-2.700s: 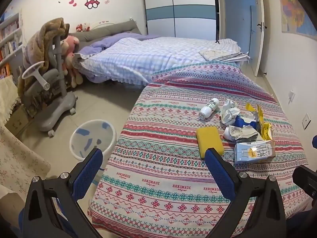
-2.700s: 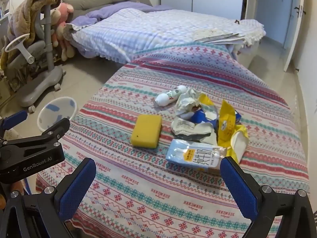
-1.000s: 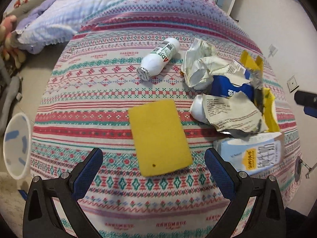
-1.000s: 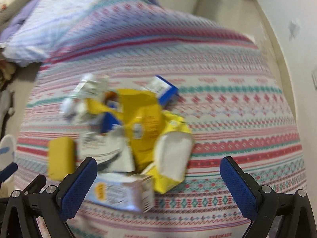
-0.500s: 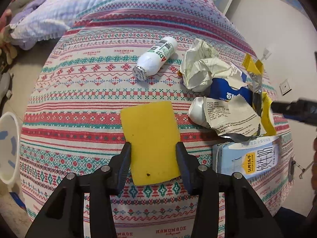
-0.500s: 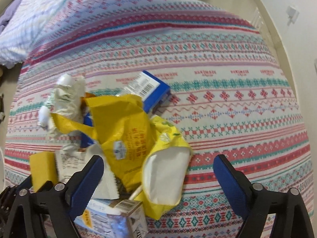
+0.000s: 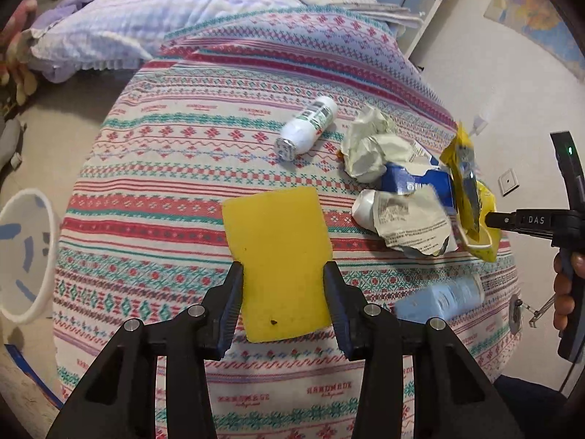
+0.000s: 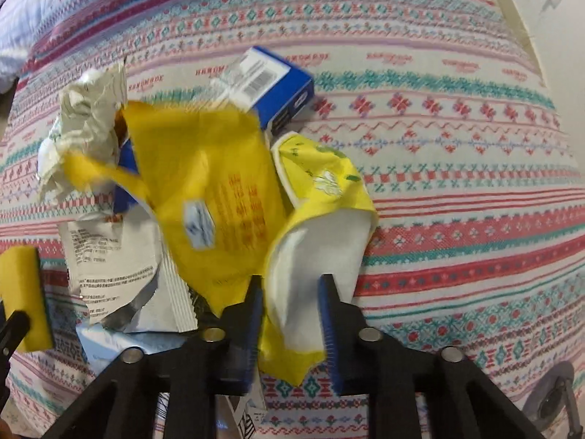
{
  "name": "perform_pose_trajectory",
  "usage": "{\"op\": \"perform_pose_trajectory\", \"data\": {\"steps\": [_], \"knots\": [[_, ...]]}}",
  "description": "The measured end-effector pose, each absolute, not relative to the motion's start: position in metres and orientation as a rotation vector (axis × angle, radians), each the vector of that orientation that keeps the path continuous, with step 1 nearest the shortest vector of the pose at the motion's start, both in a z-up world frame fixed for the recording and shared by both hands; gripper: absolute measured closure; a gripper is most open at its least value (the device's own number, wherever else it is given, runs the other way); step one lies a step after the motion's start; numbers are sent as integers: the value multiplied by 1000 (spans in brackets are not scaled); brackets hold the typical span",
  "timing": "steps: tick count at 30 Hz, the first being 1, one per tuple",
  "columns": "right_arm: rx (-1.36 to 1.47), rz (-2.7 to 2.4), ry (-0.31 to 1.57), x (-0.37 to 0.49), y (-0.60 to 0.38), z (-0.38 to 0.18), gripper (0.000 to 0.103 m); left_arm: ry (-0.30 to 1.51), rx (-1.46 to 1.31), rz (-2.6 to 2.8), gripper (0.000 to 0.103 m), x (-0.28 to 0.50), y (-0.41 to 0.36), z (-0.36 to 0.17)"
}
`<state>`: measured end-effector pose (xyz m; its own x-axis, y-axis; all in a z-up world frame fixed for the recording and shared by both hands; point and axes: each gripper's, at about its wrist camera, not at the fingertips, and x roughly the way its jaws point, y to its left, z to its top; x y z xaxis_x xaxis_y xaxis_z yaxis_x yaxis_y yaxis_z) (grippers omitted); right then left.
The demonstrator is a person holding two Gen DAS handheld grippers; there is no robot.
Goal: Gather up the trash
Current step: 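Grasp the yellow sponge with the left gripper while the right gripper grasps a yellow wrapper, then carry the sponge and yellow wrapper in both grippers over the white bin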
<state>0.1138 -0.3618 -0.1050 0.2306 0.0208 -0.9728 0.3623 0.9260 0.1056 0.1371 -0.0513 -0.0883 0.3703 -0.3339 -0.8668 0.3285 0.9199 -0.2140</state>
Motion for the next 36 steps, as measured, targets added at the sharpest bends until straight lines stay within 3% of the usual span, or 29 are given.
{"op": "perform_pose_trajectory", "data": {"steps": [2,11,18,23,36], "knots": [[325,-270,1294,109,-365,-94,91,1111,-24,-424,57,136,-43,-85],[227,-374,1220,95,-373,-65,92,1095,-101,-399,57,137,-6,-75],[-164,-315,1053,95,-322,-26,93,1089,-145,-392,57,135,15,-71],[-379,-443,1090,95,-314,-42,93,1069,-184,-394,57,135,34,-61],[-98,-292,799,75,-264,35,93,1021,-405,-265,57,155,154,-36]]}}
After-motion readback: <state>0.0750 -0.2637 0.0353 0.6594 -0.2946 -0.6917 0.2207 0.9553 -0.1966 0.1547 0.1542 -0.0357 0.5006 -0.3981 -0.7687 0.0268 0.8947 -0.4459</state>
